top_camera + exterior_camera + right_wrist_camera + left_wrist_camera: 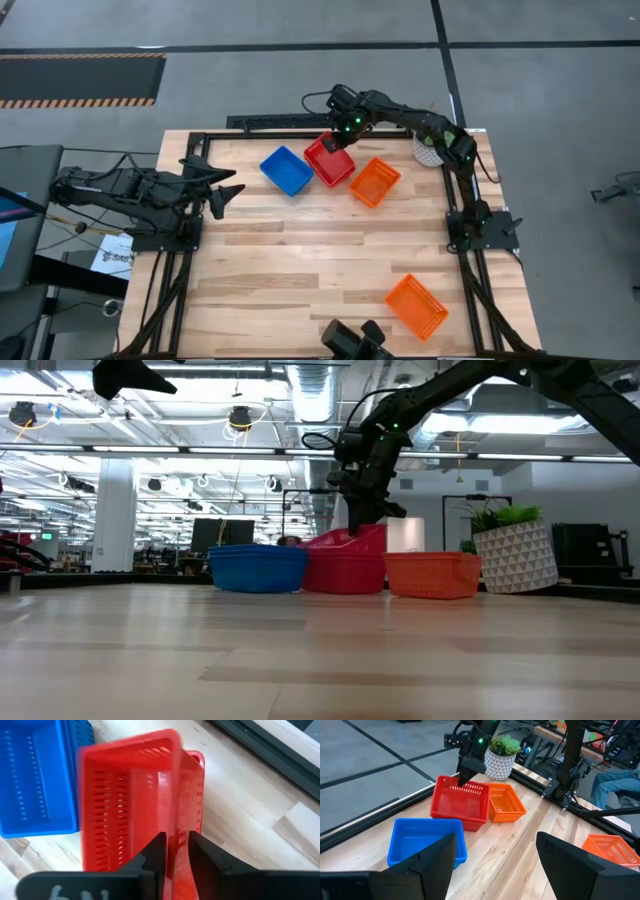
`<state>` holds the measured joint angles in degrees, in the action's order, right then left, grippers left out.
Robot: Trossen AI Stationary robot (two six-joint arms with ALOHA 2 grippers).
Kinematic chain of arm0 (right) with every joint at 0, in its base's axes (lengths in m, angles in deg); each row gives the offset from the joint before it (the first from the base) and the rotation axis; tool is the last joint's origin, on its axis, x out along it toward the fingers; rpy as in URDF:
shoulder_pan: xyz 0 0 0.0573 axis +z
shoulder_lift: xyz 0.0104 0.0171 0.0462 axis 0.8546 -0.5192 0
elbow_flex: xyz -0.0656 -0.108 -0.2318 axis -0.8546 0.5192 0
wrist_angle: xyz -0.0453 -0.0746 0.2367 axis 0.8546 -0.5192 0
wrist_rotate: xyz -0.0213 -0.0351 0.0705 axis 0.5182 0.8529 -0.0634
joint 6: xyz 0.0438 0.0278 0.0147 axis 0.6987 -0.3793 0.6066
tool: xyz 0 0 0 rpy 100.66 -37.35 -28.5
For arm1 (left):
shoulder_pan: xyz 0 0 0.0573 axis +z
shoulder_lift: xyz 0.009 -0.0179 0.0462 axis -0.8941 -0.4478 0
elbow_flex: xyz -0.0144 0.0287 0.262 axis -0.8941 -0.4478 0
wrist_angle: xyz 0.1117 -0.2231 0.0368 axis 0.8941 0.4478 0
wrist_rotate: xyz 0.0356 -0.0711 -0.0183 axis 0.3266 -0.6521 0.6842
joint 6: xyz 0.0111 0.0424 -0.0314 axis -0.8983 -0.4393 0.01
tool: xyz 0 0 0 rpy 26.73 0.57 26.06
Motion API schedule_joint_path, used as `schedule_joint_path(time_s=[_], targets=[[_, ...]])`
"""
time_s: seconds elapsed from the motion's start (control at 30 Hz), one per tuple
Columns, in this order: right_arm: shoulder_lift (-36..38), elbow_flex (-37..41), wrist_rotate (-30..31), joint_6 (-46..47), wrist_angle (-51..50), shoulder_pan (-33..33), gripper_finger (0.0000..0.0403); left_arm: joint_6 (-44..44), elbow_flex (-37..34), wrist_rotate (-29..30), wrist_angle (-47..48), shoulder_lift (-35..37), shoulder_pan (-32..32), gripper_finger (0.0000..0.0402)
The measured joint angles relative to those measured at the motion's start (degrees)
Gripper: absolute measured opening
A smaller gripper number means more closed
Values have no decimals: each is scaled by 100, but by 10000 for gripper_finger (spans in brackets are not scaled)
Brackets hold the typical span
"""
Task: Stack baskets by color
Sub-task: Stack the bottom red bin on the top red bins, then stack the bottom orange bin on the top orange bins
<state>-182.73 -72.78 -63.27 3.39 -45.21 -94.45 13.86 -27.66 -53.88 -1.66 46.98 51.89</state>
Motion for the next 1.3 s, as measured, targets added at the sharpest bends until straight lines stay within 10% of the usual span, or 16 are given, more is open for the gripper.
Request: schedule_joint_path(time_s=[0.43,1.3], targets=[[-49,-14,434,-115,122,-44,139,-2,0,0,0,0,1,263],[-71,-34,160,-405,-480,-105,41,10,0,-2,24,4,2,263]])
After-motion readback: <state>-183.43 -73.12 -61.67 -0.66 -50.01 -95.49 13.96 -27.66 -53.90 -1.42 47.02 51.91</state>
